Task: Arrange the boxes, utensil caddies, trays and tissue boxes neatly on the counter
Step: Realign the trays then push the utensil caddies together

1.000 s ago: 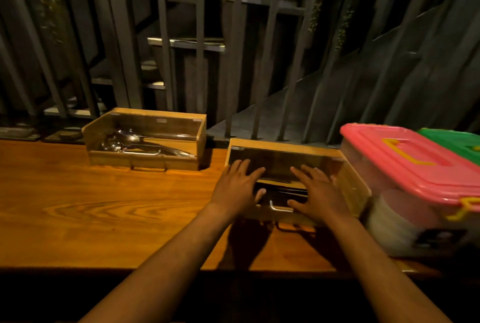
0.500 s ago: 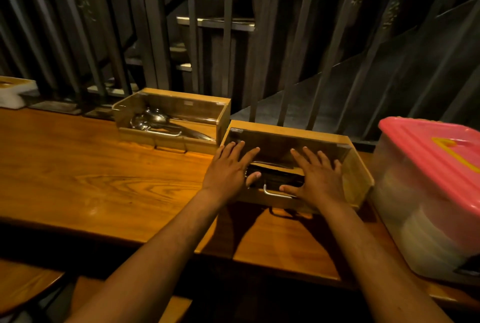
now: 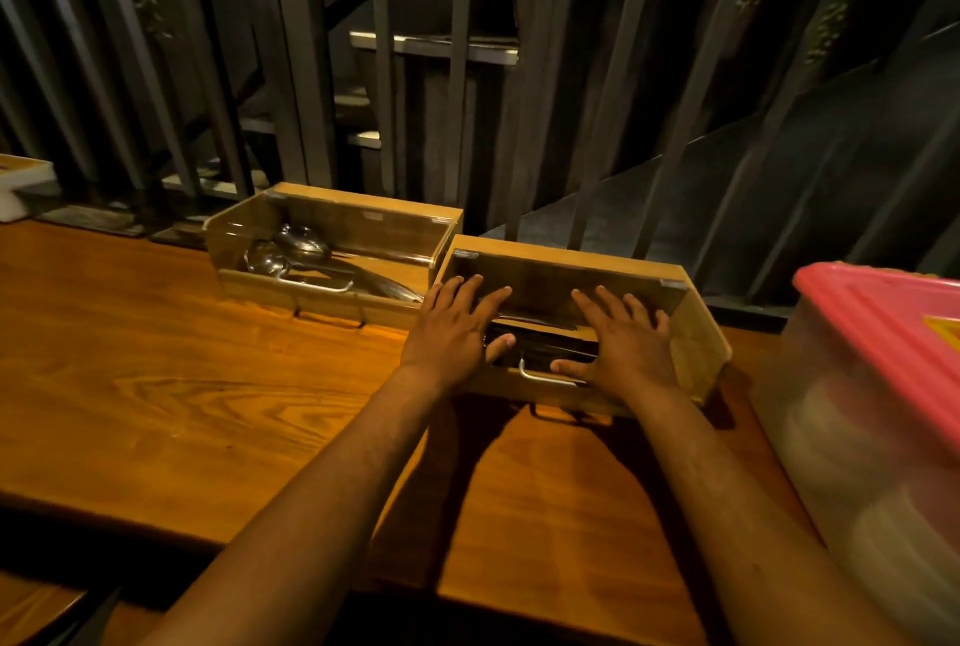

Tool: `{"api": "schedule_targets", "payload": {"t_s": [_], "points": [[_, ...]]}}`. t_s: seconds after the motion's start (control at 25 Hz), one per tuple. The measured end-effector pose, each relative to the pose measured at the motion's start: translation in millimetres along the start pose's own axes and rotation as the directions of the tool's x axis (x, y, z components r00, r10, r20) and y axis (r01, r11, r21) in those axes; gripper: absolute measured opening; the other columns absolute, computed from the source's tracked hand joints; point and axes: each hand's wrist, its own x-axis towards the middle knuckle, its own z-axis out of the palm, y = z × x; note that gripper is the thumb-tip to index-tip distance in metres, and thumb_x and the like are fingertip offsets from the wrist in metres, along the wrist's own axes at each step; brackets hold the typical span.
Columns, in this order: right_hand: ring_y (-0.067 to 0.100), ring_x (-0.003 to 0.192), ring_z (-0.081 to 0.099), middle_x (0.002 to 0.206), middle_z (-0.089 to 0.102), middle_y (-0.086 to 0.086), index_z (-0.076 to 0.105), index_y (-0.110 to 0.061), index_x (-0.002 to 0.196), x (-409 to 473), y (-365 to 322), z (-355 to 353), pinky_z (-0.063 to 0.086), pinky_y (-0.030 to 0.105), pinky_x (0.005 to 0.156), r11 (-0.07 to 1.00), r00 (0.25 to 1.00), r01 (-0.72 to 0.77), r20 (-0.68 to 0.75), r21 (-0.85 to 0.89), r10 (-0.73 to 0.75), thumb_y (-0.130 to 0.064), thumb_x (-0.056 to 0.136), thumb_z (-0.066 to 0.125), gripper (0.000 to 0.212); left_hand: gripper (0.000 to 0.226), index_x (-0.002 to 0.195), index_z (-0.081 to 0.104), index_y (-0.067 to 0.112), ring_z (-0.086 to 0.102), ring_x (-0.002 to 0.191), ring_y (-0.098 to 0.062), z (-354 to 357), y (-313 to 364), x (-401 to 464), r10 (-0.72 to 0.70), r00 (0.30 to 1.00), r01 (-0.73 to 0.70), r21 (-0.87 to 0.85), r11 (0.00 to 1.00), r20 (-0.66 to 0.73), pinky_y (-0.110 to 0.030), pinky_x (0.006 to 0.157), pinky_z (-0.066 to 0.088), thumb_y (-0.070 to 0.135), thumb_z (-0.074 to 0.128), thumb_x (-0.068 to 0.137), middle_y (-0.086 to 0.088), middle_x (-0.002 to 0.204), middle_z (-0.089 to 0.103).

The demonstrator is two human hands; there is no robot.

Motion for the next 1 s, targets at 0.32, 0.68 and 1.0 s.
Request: {"api": "schedule_targets", "payload": {"t_s": [0.32, 0.68, 1.0], "points": [[0.030, 0.149, 0.011, 0.164, 0.014, -0.001, 0.010, -0.041, 0.153, 62, -2, 12, 0.013, 0.057, 0.117, 1.000, 1.000, -0.020, -0.013, -0.011, 0.020, -0.074, 0.073, 0.061, 0.100, 0.068, 0.152, 0.019, 0.036, 0.015, 0.147, -0.029, 28, -30, 64, 0.024, 1.000, -0.024, -0.034, 0.999, 0.014, -0.045, 0.118, 0.015, 0.068, 0.028, 0.092, -0.009, 0.160, 0.023], [0.030, 0.149, 0.010, 0.164, 0.013, -0.002, 0.011, -0.041, 0.153, 98, 7, 22, 0.009, 0.057, 0.118, 1.000, 1.000, -0.026, -0.007, 0.006, 0.026, -0.071, 0.074, 0.063, 0.098, 0.073, 0.150, 0.022, 0.036, 0.019, 0.145, -0.030, 49, -36, 98, 0.016, 0.999, -0.016, -0.017, 1.000, -0.028, -0.047, 0.118, 0.016, 0.073, 0.028, 0.088, -0.009, 0.158, 0.027], [0.031, 0.150, 0.004, 0.165, 0.005, 0.002, 0.004, -0.038, 0.154, 98, 11, 7, 0.005, 0.056, 0.119, 1.000, 0.989, -0.007, 0.149, 0.024, 0.004, -0.059, 0.077, 0.069, 0.102, 0.072, 0.153, 0.010, 0.035, 0.008, 0.148, -0.035, 28, -19, 97, -0.077, 0.988, 0.068, 0.074, 0.995, 0.133, -0.051, 0.119, 0.009, 0.068, 0.029, 0.092, -0.012, 0.162, 0.014]]}}
